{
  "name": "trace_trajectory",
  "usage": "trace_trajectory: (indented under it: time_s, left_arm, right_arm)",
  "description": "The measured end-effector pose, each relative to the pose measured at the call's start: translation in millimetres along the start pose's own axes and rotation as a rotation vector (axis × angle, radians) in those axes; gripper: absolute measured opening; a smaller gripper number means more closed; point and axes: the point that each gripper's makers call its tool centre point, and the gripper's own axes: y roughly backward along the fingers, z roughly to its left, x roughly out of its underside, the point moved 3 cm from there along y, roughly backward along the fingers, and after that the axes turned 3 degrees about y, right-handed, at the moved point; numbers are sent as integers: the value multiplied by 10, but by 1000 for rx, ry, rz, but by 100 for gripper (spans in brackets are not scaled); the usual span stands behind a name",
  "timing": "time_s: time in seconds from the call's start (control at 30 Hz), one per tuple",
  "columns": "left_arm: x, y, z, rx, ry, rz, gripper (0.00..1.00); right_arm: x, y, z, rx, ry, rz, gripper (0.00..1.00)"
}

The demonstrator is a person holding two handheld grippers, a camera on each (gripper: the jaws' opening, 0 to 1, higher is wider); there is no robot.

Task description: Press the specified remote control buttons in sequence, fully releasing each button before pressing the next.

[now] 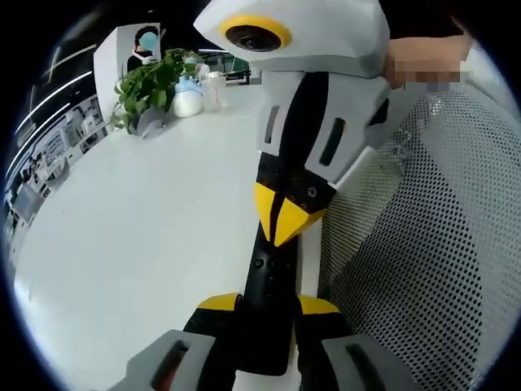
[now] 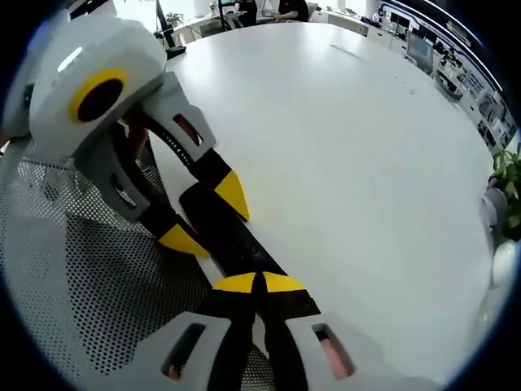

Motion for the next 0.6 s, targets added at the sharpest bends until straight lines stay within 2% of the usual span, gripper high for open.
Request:
trace_trajectory:
  time_s: [0.07,0.13,0.23,0.37,0.47,0.5,0.57,0.6]
  left_arm:
    - [-13,-5,9,11,-14,9,25]
    - [-15,-9,9,4,0,15,25]
    - [-9,-7,-8,-15,20,1,26]
    - [-13,-10,-5,-14,18,-8,26]
    - [-14,-12,-6,-27,31,-8,26]
    - [-14,-13,-4,-27,34,-11,26]
    - [-12,-8,-5,-27,39,-23,26]
    - [-11,-7,-8,-30,39,-25,26]
  right_arm:
    - [0,4,7,3,33,-2,0]
    - [10,9,-2,-1,27,-11,0]
    - [24,16,-5,-21,-30,-53,0]
    - [29,24,-10,-47,-63,-73,2]
    - [14,38,81,-82,-70,-74,12]
    - [7,31,92,-75,-60,-74,12]
    - [18,17,-16,12,27,-51,4]
    - [13,15,41,-33,14,-55,4]
